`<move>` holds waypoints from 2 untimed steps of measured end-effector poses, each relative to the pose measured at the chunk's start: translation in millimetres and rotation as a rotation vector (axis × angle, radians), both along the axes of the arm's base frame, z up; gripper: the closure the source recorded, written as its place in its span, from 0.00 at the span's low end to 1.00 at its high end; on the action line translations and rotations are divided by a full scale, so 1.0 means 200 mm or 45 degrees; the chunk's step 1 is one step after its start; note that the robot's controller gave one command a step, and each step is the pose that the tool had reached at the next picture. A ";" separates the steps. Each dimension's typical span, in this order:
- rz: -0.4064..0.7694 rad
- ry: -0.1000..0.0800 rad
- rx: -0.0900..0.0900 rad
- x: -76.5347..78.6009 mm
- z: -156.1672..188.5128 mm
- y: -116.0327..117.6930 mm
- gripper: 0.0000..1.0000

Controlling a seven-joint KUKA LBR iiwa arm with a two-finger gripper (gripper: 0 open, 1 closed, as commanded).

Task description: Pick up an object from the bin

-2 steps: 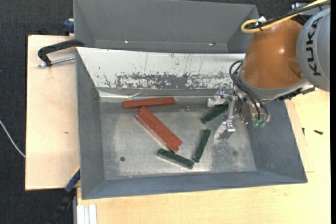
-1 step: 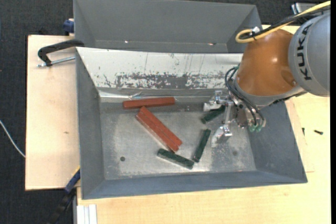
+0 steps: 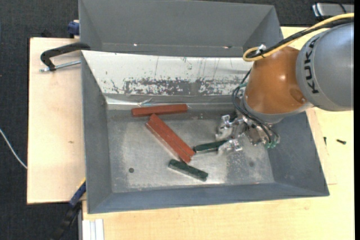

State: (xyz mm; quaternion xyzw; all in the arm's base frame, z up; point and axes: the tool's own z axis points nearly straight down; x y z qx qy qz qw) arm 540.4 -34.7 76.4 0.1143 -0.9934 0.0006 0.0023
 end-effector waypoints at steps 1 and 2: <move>0.000 0.000 0.000 0.00 0.00 0.00 1.00; 0.456 -0.011 0.004 -0.01 0.71 -0.06 1.00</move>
Offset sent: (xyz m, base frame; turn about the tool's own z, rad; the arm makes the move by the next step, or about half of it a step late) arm -0.0047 -0.0176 0.1816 -0.4531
